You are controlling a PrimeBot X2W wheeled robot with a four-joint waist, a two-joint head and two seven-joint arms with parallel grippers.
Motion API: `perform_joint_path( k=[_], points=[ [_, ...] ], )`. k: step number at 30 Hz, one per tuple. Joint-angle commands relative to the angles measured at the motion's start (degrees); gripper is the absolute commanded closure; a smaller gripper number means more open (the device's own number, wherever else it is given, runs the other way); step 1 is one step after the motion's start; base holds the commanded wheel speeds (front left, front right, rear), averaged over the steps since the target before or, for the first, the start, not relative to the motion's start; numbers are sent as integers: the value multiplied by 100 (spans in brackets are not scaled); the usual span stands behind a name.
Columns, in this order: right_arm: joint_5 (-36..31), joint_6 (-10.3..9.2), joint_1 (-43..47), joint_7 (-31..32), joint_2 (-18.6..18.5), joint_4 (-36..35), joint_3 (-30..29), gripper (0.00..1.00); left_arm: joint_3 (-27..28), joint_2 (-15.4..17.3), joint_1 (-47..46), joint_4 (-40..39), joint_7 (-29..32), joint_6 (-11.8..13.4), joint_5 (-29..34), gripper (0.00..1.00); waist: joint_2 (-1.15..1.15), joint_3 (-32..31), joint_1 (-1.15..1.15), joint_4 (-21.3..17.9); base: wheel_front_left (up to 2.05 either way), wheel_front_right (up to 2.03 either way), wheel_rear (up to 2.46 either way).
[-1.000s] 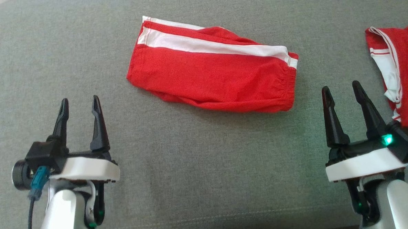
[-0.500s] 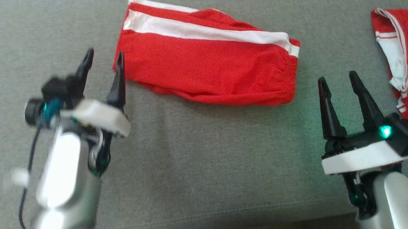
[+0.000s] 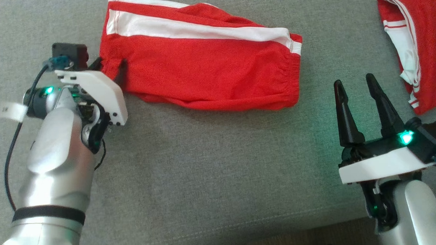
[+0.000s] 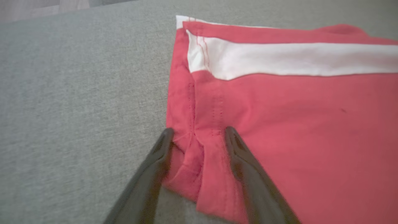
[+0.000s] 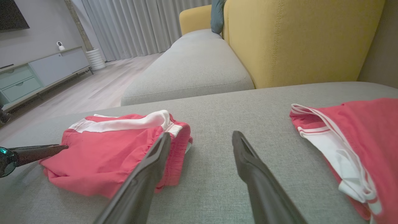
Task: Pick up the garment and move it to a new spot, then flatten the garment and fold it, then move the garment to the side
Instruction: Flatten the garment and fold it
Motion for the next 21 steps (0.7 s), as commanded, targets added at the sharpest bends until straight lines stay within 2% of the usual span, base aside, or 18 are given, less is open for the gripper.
perform_joint_path(
  k=[1,2,5,10,15,21],
  points=[
    [37,22,-100,-34,-5,-168,101,0,44,167,-6,18,133,-17,-24,86,0,-9,0,14,0,0,0],
    [46,22,-107,-34,-4,-164,107,0,1,162,-17,64,193,-22,-32,100,0,-15,0,22,0,0,0],
    [87,22,-121,-21,-4,-156,129,0,-105,204,-46,51,61,-8,48,100,0,-33,0,44,0,0,0],
    [-14,22,-54,31,-4,-131,91,0,-95,179,292,-198,-353,179,40,100,0,-241,0,89,0,0,0],
    [-95,22,113,112,-4,-159,-17,0,-18,120,1075,-770,-548,352,-122,100,0,-548,0,175,0,0,0],
    [-92,22,385,254,-4,-264,-88,0,72,57,2174,-1694,-405,551,-381,100,0,-870,0,276,0,0,0]
  ],
)
